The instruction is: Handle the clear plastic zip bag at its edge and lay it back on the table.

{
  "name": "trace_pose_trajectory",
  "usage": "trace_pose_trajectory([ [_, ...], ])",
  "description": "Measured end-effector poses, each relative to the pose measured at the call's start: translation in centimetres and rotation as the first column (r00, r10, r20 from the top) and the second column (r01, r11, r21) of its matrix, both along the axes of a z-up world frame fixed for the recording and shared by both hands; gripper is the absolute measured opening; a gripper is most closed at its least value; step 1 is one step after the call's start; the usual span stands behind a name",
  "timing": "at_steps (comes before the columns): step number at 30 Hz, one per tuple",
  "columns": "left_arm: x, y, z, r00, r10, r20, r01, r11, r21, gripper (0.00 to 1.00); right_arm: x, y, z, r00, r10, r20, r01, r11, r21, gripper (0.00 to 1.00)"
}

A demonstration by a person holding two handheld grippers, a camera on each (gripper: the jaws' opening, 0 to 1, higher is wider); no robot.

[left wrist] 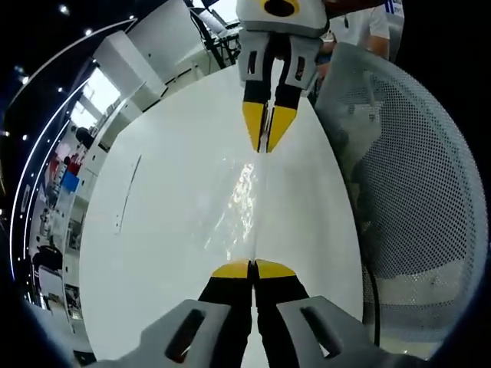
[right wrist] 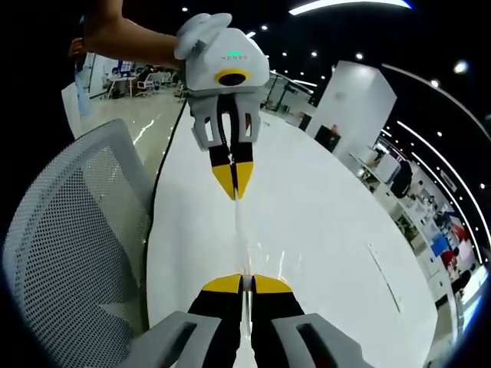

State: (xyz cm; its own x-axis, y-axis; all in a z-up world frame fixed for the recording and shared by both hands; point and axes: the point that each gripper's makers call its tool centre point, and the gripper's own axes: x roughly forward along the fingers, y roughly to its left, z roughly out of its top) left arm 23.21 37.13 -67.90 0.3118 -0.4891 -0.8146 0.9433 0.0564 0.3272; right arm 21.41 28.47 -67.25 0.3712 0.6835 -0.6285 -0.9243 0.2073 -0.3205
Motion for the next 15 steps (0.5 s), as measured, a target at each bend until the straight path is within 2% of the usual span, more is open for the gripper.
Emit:
trace_pose_trajectory([
  [15,-0.04,0.5,-0.2,1.0,0.015,-0.006,-0.016,1.0,-0.003,0.0,-0.14,-0.46,-0.25,1.0,-0.006,-0.002,0.006,1.0,-0.007,0.0],
])
